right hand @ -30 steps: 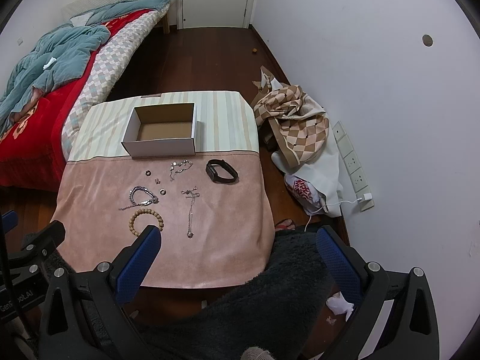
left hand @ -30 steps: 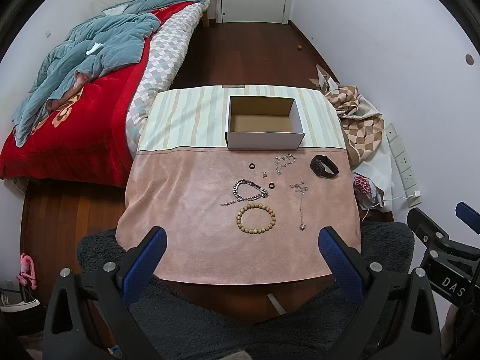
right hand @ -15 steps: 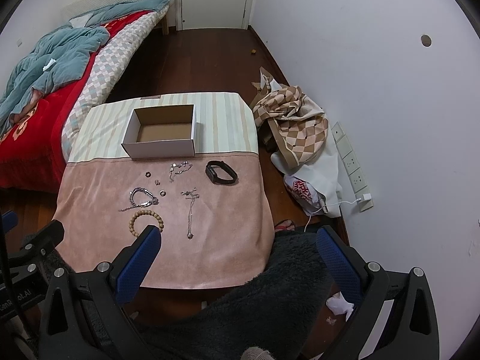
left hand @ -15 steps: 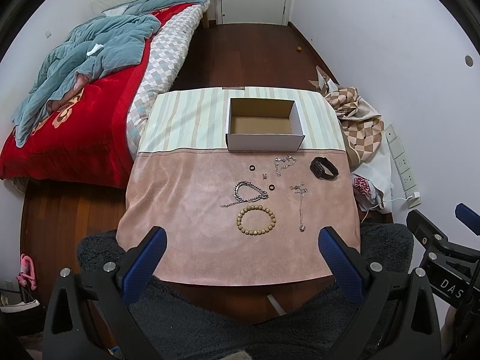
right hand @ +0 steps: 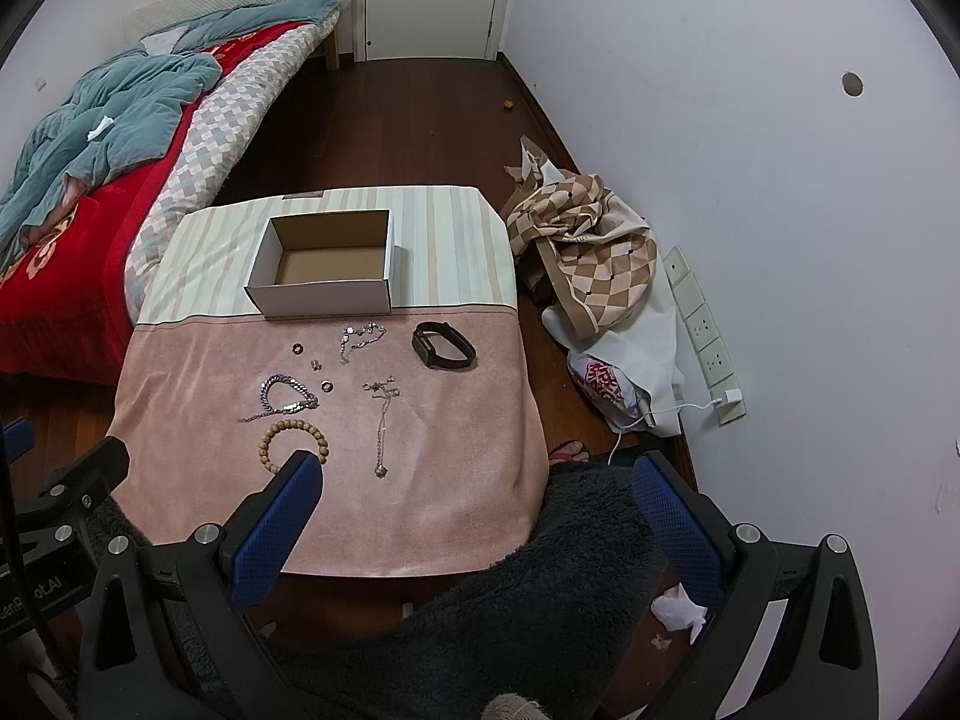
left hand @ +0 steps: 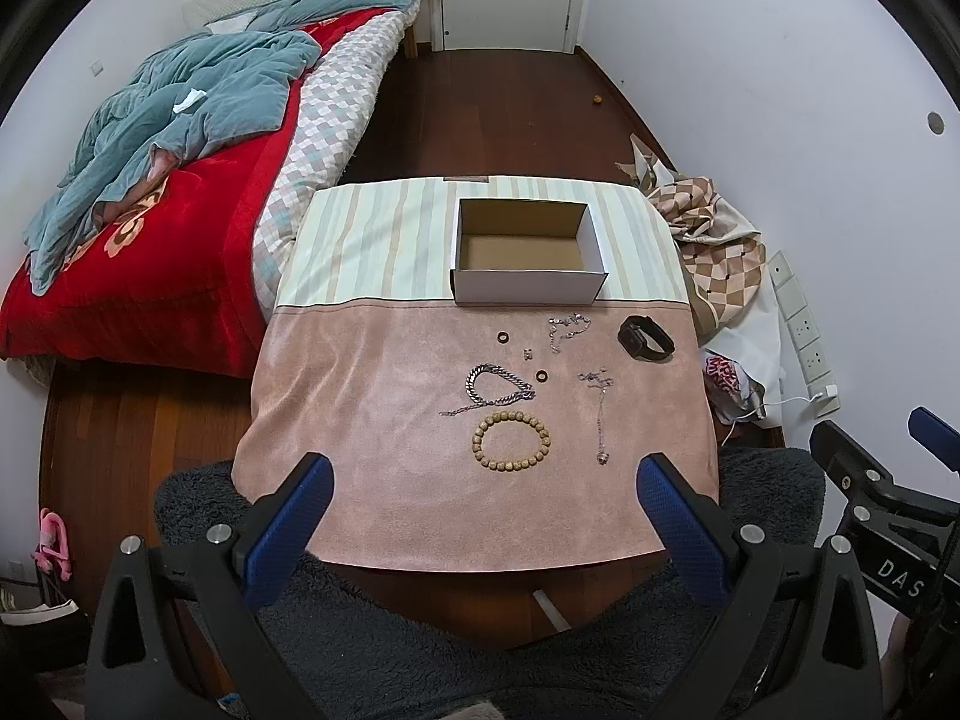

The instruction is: Organize jewelry

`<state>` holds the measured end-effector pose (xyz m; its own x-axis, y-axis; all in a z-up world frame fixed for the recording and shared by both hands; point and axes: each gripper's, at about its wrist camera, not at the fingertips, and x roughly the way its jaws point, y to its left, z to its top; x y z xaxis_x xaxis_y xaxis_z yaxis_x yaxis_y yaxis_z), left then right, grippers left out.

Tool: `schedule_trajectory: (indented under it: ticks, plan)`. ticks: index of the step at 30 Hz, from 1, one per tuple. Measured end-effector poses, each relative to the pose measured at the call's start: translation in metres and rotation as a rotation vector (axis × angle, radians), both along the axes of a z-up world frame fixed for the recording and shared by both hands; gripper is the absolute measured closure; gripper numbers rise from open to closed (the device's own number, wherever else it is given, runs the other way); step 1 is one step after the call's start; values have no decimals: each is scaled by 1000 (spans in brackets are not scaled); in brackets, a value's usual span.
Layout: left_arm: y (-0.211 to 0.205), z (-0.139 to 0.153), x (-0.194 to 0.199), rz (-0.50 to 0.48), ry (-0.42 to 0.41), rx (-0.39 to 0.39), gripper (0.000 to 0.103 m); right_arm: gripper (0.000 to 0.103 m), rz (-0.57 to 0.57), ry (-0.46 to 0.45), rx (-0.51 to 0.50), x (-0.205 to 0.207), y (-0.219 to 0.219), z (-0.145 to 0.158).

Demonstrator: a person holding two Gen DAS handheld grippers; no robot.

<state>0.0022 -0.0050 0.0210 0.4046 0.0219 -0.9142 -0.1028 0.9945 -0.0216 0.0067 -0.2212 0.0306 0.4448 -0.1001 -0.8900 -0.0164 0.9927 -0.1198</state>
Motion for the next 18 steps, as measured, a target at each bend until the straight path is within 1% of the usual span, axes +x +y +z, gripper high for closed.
schedule_trajectory:
  ticks: [11, 13, 16, 18]
  plan:
    - [0, -1, 1, -1, -2, -1, 0, 0, 7, -6, 1, -4, 5, 0]
    - [1, -1, 1, 5, -12, 2, 0, 0, 4, -9, 1, -3, 4, 0]
    - [0, -9, 14, 12, -16, 18, 0, 0, -10, -17, 3, 2, 2, -4]
    - [3, -19, 26, 28, -24, 31, 0, 0, -22, -17, 13, 12, -1, -12]
